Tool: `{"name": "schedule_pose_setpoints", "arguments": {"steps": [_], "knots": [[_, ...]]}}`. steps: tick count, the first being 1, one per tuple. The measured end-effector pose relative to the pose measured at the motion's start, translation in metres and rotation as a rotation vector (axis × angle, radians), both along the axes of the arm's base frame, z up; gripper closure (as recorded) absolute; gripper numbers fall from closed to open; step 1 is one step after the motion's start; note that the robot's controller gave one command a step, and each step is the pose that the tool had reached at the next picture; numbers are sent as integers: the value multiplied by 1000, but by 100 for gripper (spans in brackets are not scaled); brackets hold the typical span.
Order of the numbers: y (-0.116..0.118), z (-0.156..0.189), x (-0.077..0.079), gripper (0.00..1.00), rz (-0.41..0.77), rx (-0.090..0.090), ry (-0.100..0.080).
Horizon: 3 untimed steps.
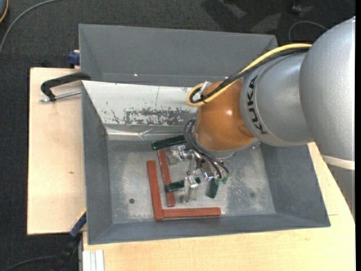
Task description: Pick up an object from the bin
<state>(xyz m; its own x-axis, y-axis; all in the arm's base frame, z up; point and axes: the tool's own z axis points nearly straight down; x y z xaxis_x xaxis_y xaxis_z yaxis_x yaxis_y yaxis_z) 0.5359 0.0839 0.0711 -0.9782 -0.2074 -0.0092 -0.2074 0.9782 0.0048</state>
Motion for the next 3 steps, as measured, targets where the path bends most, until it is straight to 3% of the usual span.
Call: {"name": "schedule_pose_setpoints", "arguments": {"steps": [1,3], "knots": [[-5,0,-1,100,-7,-4,3],[-5,0,-1,100,-7,-5,3]]}}
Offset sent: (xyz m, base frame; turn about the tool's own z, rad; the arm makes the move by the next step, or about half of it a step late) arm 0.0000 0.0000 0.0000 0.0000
